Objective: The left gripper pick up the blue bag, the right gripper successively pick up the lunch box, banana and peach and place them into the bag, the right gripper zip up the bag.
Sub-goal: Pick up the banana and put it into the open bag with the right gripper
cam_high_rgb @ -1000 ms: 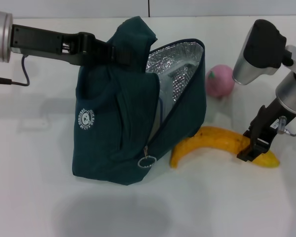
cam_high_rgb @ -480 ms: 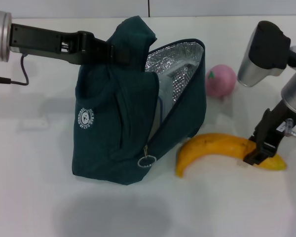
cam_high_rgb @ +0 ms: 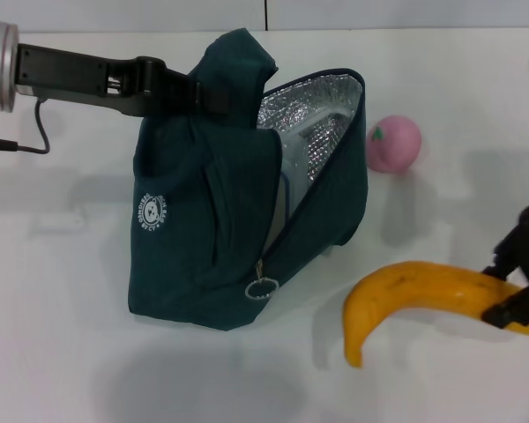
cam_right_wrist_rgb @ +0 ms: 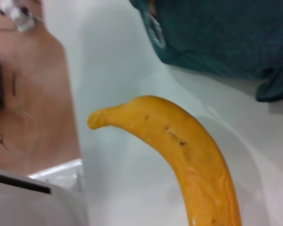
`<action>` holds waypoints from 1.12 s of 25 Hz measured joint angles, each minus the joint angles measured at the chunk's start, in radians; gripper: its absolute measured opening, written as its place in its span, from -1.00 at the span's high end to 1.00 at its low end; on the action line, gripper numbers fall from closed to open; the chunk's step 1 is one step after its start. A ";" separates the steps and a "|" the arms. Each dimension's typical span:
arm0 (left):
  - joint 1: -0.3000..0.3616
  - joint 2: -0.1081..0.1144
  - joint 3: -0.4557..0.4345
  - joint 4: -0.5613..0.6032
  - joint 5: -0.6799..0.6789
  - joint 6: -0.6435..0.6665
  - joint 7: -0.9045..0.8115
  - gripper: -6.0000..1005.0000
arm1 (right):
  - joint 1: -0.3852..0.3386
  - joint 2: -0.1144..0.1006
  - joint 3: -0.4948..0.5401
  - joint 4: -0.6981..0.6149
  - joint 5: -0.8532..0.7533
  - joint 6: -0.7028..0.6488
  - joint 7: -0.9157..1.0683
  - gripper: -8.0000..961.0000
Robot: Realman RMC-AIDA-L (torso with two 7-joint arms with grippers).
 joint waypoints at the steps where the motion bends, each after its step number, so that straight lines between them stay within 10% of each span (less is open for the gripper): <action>1: 0.000 0.000 0.000 0.000 0.000 0.000 -0.001 0.91 | -0.008 -0.001 0.035 -0.021 0.003 -0.033 -0.013 0.04; 11: -0.003 -0.003 0.002 0.000 0.000 0.000 -0.003 0.91 | -0.032 -0.041 0.362 -0.113 0.097 -0.115 -0.054 0.03; 28: -0.004 -0.004 0.000 -0.003 0.000 0.000 0.000 0.91 | 0.191 -0.048 0.172 -0.244 -0.068 -0.049 0.075 0.01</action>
